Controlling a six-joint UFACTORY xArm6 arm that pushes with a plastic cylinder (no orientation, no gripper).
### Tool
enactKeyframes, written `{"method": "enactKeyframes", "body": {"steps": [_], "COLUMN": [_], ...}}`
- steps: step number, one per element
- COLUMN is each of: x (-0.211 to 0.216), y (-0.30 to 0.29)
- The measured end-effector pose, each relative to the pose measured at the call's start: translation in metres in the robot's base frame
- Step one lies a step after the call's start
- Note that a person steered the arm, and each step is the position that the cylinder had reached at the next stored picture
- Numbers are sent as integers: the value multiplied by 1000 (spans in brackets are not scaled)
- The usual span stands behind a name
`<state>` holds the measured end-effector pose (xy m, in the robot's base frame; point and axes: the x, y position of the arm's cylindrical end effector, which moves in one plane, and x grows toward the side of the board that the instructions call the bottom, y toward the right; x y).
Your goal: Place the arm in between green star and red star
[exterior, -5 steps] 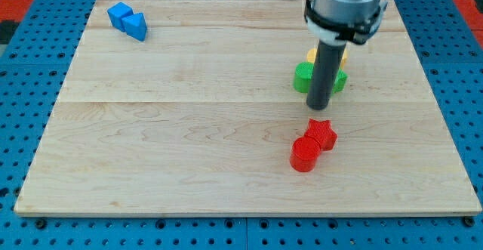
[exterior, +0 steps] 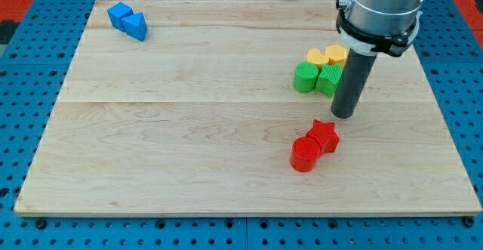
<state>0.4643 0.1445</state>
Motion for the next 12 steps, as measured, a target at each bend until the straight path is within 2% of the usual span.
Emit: {"method": "enactKeyframes", "body": {"steps": [10, 12], "x": [-5, 43], "y": [18, 18]}}
